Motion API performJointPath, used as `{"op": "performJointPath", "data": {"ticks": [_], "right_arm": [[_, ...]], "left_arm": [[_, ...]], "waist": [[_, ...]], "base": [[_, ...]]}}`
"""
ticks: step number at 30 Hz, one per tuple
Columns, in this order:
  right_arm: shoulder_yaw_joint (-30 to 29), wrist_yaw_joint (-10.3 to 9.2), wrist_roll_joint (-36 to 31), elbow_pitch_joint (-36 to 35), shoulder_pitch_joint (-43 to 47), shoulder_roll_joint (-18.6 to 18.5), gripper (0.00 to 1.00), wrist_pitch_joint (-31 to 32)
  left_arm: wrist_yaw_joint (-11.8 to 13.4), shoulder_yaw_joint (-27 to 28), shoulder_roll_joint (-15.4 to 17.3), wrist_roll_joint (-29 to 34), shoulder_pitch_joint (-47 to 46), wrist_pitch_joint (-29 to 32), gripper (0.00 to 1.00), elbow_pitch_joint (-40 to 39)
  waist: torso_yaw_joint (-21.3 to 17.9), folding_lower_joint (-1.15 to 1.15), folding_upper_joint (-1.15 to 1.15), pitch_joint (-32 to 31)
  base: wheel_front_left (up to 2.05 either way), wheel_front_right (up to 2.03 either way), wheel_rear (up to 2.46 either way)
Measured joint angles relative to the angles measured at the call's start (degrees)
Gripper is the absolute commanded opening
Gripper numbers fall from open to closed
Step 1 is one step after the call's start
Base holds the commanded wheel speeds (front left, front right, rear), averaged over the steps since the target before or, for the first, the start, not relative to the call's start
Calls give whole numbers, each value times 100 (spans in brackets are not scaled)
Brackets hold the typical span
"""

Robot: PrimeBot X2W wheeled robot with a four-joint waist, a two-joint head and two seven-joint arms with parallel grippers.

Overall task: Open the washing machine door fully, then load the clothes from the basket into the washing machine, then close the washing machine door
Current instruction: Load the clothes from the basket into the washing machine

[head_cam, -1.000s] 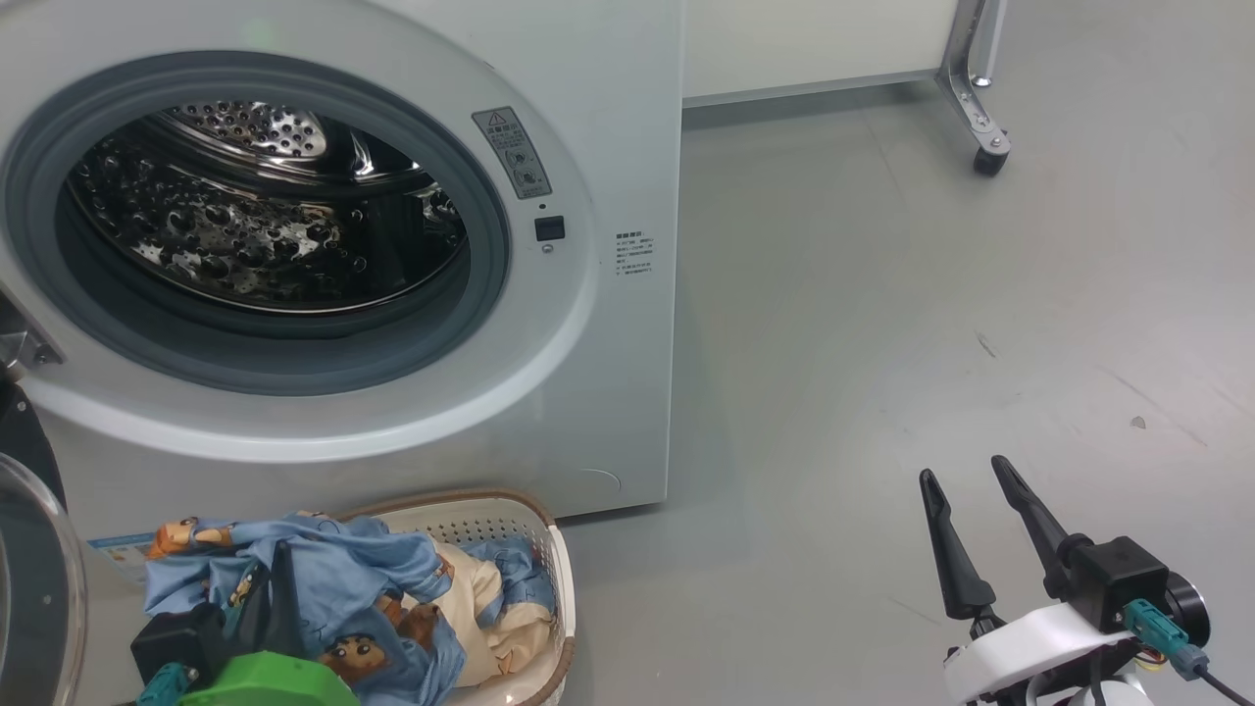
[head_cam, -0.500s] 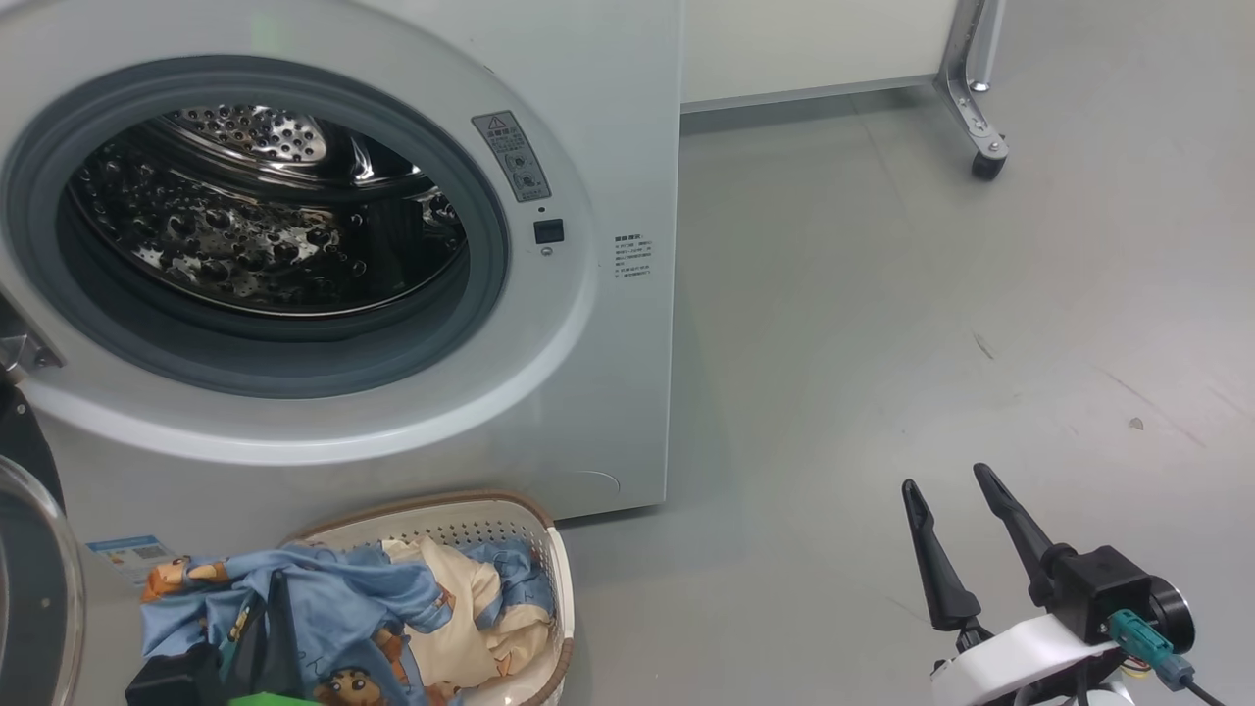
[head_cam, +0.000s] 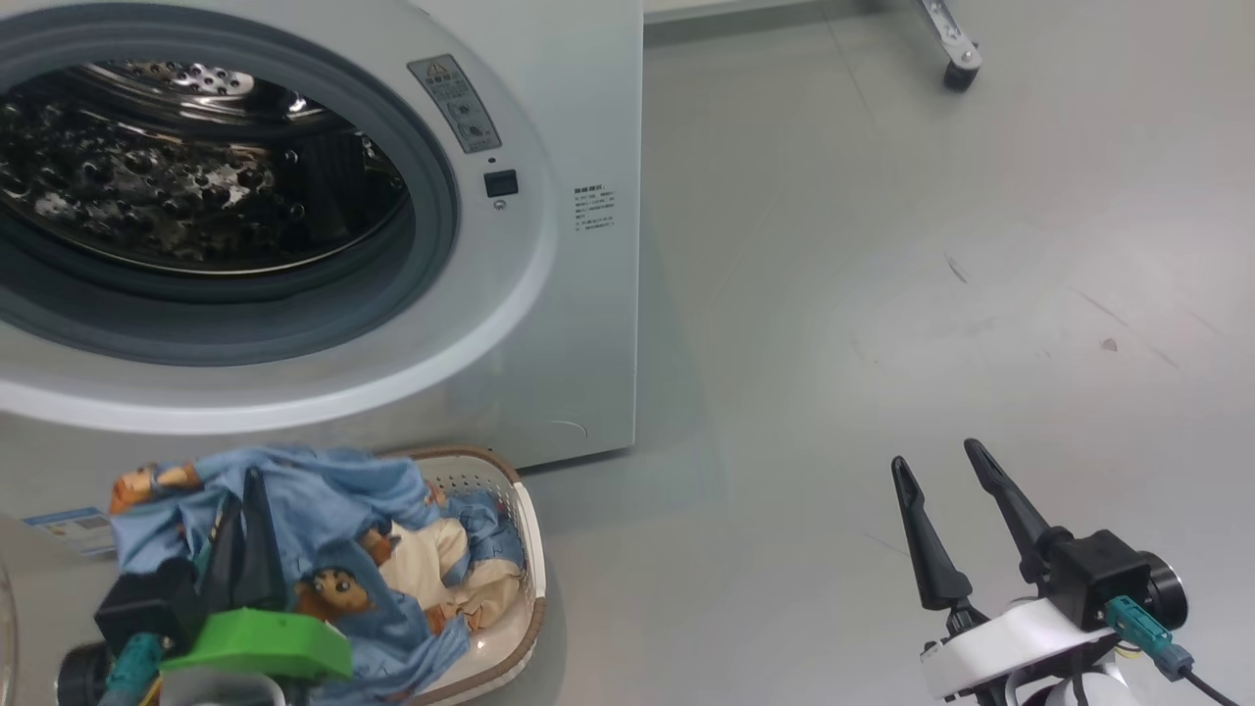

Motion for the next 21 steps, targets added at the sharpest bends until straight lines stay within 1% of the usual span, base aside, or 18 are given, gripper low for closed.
{"op": "performJointPath", "data": {"ticks": [8,16,21], "right_arm": [[207,0,11,-121,-445,29,100,0],[398,0,75,-164,-781,64,100,0],[487,0,113,-174,-924,71,100,-1]], "left_arm": [[132,257,364,74,-1068,197,0,-115],[242,546,955,301,-2285,495,0,-107],[286,673,1222,377,-3048,713,0,-14]], "waist": [[-186,0,0,576],[-460,0,0,1184],[-655,0,0,1576]], "base": [[0,0,0],[0,0,0],[0,0,0]]}}
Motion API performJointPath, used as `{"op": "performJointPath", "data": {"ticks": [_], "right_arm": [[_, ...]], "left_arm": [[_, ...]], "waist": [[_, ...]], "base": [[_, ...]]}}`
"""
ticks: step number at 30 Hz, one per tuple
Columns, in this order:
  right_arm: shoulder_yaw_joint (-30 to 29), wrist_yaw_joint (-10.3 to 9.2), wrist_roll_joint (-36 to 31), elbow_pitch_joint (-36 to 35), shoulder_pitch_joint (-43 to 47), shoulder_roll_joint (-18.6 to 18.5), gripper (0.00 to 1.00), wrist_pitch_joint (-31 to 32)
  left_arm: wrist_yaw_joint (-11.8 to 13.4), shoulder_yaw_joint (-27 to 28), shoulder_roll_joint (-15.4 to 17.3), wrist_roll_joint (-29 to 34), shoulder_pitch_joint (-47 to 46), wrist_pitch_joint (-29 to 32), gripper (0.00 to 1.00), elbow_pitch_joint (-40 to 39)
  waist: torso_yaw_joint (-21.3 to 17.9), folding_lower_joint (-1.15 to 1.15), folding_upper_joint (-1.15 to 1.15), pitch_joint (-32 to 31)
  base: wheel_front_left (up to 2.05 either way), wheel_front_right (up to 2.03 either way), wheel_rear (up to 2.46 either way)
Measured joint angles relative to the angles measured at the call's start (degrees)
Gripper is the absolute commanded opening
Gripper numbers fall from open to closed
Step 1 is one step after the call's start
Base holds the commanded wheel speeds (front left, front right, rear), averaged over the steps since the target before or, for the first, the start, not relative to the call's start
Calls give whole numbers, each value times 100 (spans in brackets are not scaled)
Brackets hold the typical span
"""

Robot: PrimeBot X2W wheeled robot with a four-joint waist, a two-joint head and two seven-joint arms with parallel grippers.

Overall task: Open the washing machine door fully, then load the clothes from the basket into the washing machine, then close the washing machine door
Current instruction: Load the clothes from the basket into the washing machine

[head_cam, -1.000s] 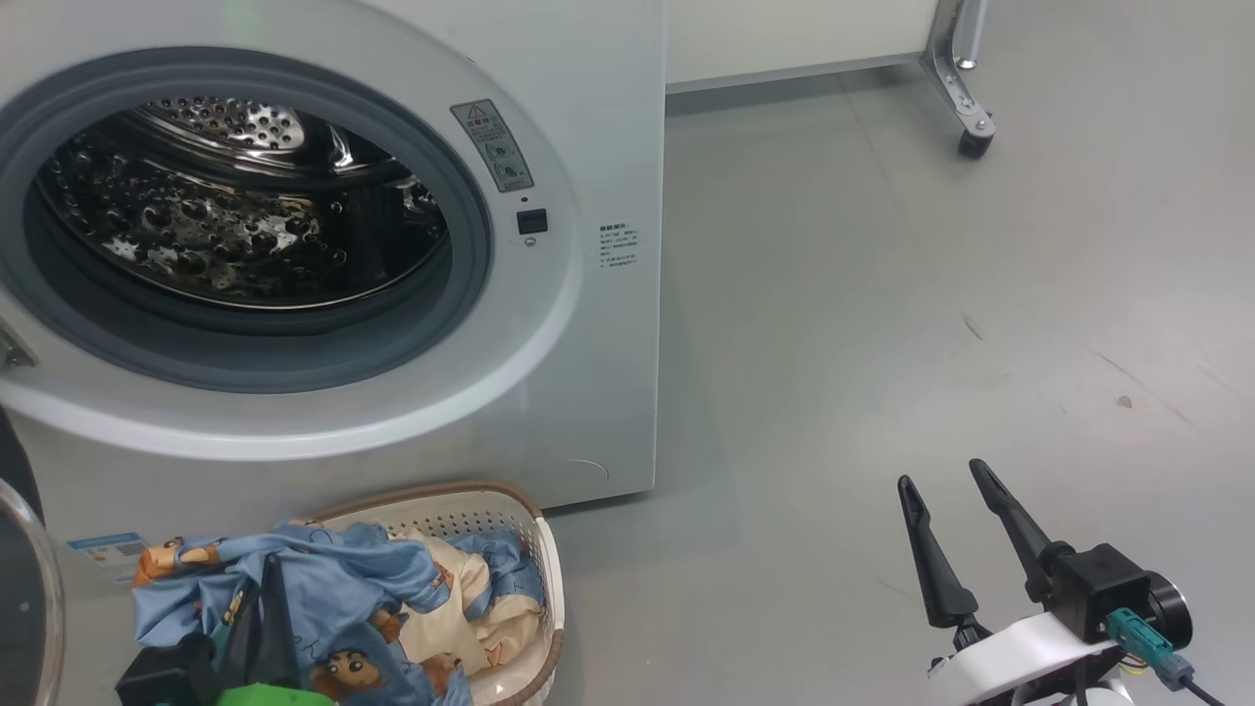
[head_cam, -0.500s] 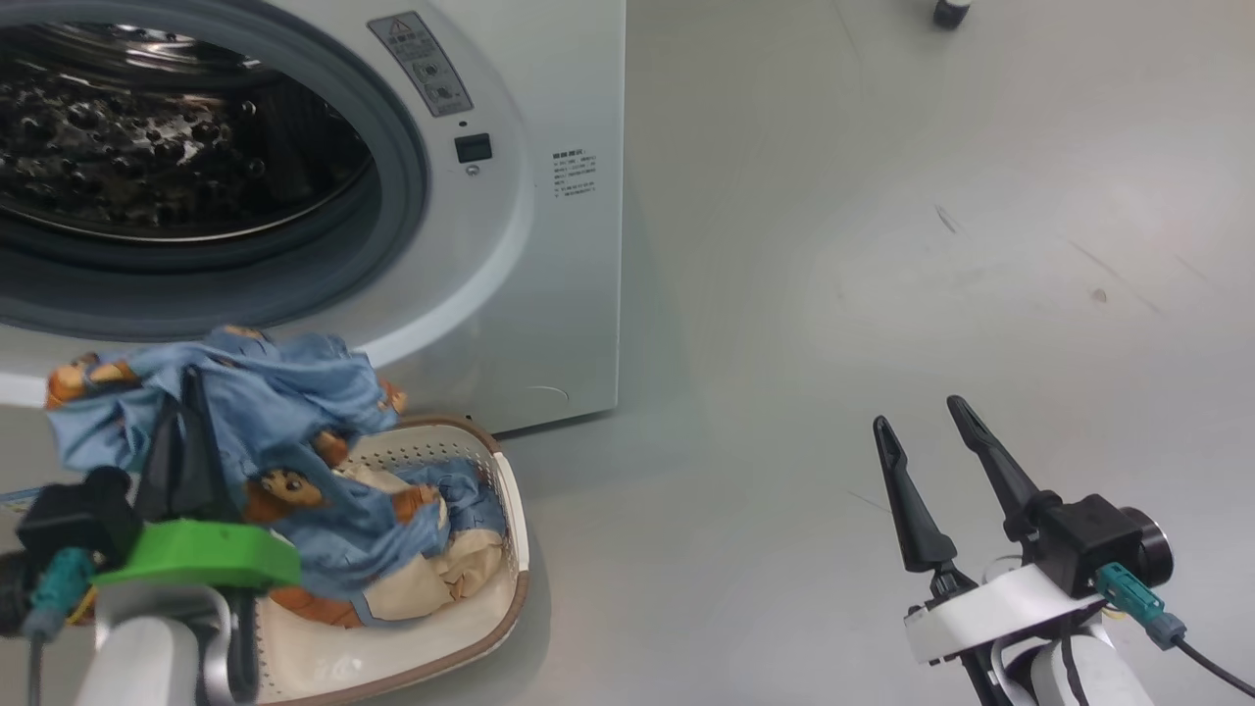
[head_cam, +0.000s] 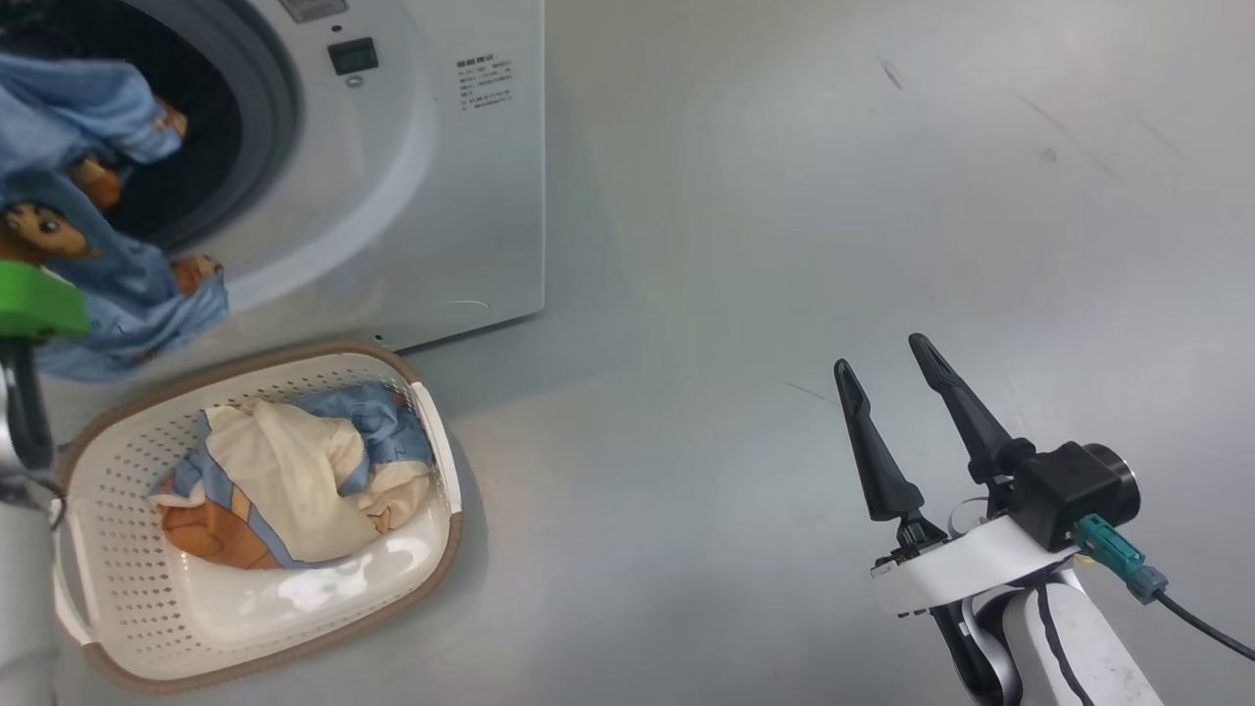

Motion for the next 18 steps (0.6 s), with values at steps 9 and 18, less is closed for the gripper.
{"op": "performJointPath", "data": {"ticks": [9,18], "right_arm": [[222,0,91,-20,-378,16,100,0],[196,0,94,-23,-473,24,100,0]], "left_arm": [[2,71,531,200,-1005,188,0,649],[-124,-127,726,370,-1839,357,0,1252]], "waist": [[-314,0,0,729],[-560,1,0,1377]], "base": [[0,0,0],[0,0,0]]}}
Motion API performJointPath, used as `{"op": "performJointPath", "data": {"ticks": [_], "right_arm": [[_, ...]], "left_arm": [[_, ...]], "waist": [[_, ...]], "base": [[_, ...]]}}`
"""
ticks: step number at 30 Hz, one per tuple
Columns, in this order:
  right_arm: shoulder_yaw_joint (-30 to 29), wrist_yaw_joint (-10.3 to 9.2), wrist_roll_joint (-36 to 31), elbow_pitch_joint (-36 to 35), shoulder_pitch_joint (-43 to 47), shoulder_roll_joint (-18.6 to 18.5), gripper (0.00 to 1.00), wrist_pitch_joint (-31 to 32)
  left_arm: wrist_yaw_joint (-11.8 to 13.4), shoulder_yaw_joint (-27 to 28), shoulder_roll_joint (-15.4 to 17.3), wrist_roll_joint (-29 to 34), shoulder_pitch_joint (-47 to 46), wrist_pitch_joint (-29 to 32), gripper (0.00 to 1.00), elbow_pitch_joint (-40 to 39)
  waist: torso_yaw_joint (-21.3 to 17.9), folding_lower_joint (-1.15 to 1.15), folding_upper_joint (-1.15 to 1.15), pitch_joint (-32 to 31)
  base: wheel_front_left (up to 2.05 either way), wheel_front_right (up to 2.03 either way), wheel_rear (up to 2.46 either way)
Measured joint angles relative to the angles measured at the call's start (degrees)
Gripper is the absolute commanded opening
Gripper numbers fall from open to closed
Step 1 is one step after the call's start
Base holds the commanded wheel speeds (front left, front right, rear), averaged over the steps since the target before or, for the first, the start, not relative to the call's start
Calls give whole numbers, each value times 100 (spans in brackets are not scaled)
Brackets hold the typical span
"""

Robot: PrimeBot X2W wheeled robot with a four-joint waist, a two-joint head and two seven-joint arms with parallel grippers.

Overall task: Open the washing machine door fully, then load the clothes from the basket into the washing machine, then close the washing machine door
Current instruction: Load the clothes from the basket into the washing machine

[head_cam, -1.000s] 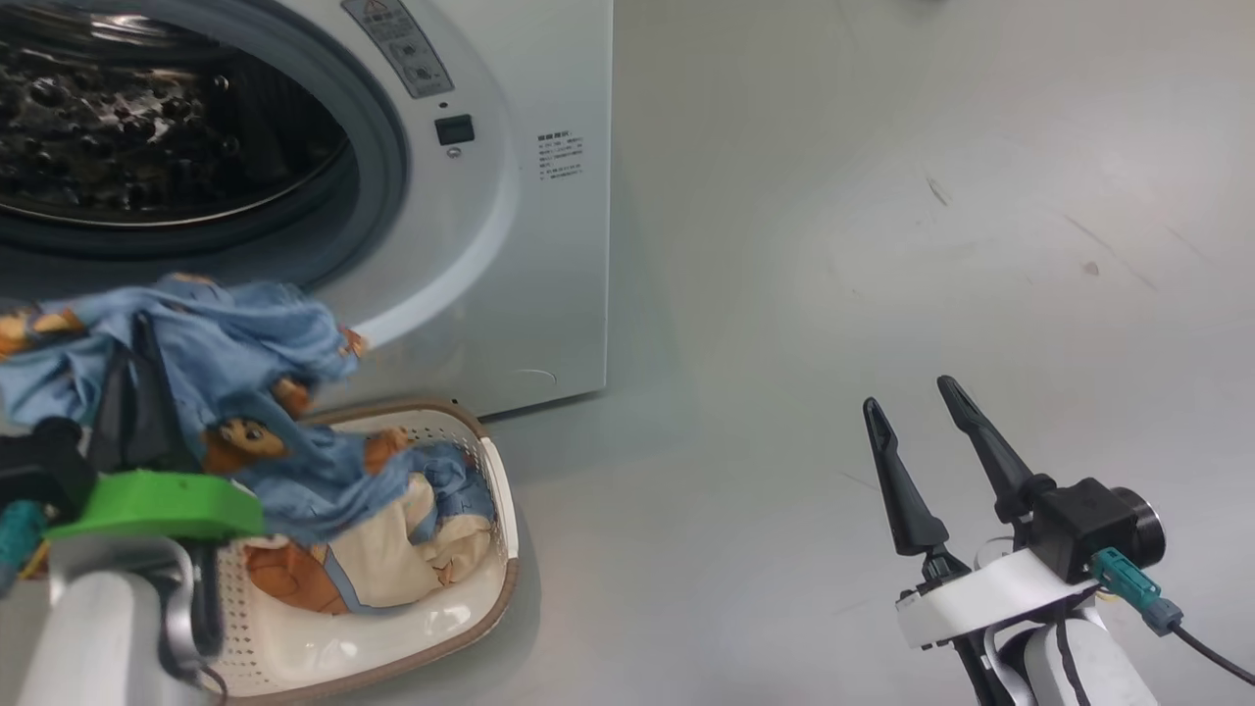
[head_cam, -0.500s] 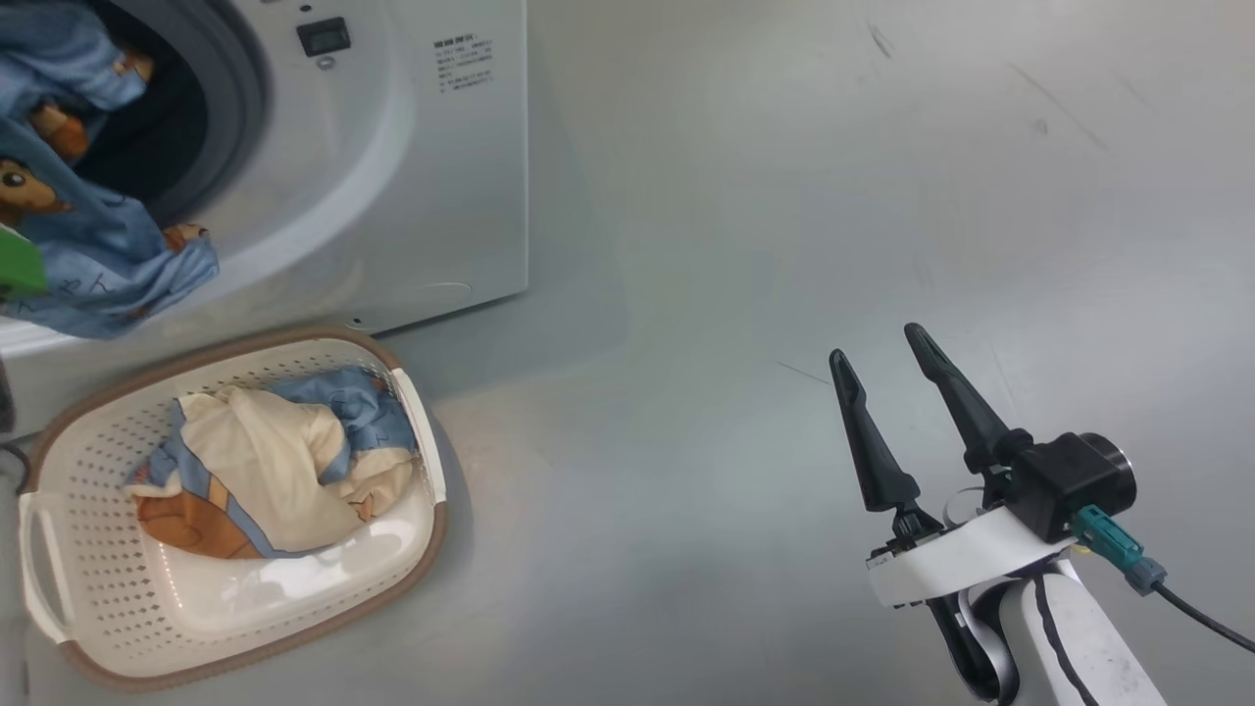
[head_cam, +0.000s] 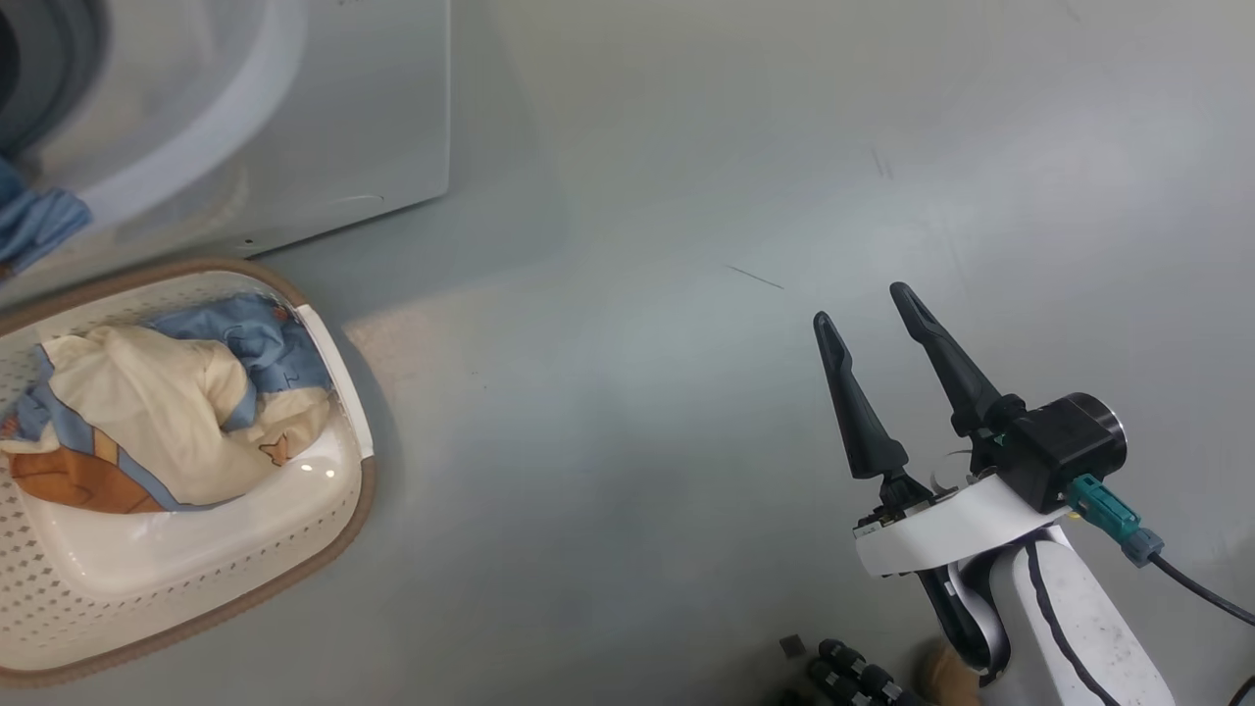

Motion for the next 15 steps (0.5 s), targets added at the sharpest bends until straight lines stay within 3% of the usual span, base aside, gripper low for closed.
{"op": "performJointPath", "data": {"ticks": [15], "right_arm": [[70,0,64,77,-4,15,100,0]], "left_arm": [[29,201,326,90,-1189,-469,0,671]], "waist": [[-75,0,0,514]], "base": [[0,0,0]]}}
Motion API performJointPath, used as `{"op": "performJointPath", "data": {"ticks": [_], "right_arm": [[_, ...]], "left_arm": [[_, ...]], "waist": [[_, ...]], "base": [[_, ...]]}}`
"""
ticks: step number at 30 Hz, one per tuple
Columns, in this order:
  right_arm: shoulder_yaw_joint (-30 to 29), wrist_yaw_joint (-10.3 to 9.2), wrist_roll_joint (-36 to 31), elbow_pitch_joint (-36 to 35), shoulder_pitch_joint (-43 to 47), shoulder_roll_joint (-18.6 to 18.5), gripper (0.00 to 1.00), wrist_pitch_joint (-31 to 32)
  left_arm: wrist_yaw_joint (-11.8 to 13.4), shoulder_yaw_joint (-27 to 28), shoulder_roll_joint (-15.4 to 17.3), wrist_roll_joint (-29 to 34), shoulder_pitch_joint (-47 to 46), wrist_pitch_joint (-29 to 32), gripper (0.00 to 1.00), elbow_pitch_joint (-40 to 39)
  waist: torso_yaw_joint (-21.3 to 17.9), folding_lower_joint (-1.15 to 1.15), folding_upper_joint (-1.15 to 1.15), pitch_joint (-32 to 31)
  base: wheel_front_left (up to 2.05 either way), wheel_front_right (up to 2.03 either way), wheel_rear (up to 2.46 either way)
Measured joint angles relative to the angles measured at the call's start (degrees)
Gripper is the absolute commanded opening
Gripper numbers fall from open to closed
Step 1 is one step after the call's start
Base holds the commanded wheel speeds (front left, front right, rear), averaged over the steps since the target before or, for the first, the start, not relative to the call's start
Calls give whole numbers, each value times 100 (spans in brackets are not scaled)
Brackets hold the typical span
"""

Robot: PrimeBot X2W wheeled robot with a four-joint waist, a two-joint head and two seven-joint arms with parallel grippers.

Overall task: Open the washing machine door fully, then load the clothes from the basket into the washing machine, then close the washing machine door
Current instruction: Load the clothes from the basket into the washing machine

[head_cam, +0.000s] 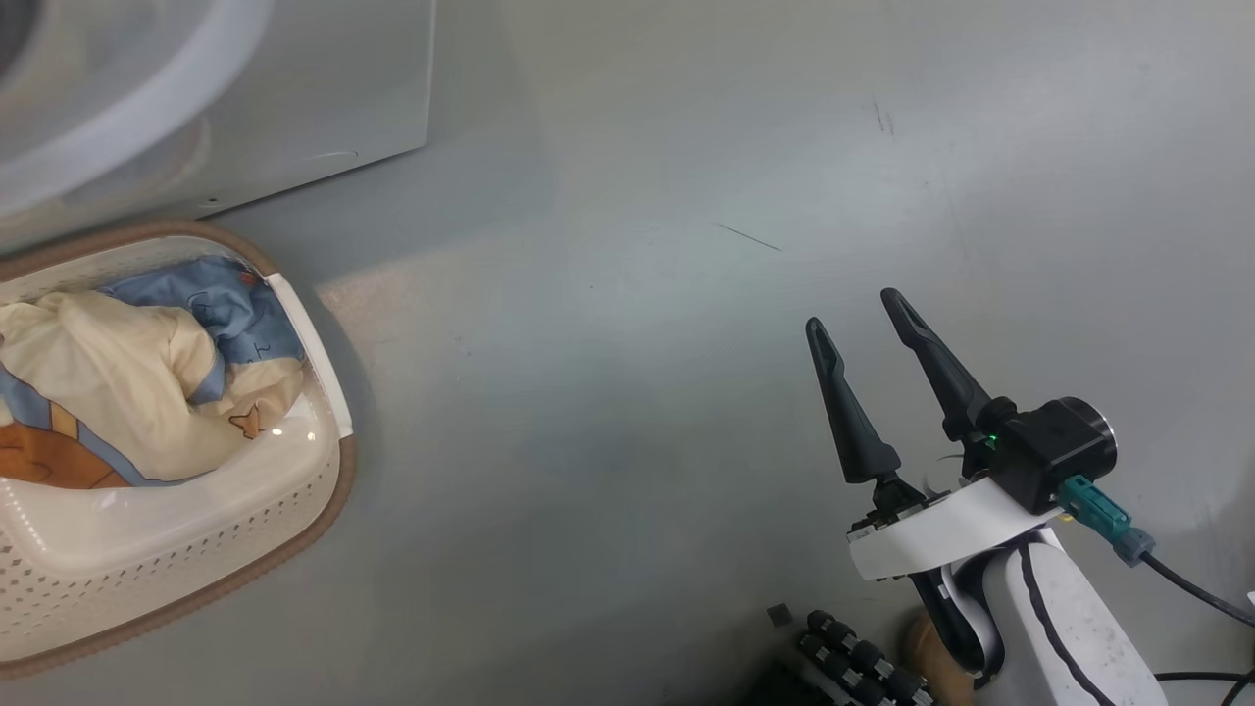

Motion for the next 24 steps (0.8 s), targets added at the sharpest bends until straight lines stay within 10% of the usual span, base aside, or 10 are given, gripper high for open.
{"op": "performJointPath", "data": {"ticks": [24], "right_arm": [[-164,0,32,4,4,10,100,0]], "left_arm": [[193,248,-285,-196,-798,-595,5,1128]], "waist": [[14,0,0,133]], "base": [[0,0,0]]}}
